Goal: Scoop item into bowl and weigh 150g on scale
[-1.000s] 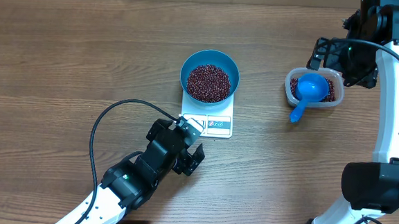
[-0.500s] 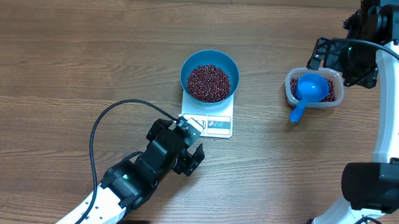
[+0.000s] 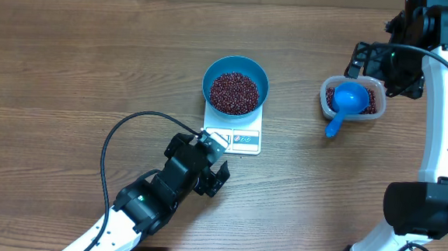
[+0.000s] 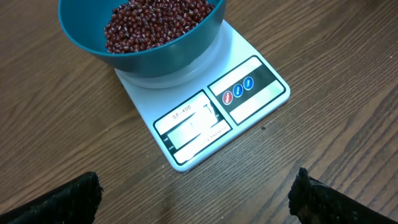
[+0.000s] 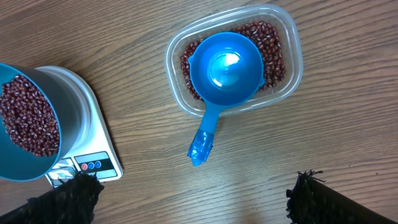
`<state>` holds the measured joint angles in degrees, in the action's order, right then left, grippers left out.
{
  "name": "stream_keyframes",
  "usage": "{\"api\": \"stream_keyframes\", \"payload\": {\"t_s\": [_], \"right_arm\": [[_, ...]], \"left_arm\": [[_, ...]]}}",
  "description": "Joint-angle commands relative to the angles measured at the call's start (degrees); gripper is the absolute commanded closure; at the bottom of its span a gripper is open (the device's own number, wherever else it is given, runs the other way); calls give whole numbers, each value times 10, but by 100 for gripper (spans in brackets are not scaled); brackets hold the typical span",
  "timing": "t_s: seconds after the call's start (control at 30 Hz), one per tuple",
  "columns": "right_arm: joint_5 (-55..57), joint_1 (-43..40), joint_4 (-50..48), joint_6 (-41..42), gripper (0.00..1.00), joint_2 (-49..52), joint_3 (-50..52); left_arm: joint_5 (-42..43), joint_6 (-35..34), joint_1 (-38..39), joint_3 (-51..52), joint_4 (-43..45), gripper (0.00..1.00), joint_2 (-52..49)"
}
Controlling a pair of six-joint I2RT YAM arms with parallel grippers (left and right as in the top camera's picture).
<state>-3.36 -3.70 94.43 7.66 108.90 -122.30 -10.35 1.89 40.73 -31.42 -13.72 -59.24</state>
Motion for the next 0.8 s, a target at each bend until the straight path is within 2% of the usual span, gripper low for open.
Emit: {"api": "stream_keyframes", "payload": {"t_s": [0.0,0.27,0.77], "right_arm": [[7,-2,-3,-3,0,-17,-16],[7,-2,-3,-3,0,-17,-16],[7,-2,-3,-3,0,-17,-16]], "left_arm": [[-6,7,-3,3,2,0,4],[-8,7,-3,3,21,0,4],[-56,7,-3,3,127,0,4]]}}
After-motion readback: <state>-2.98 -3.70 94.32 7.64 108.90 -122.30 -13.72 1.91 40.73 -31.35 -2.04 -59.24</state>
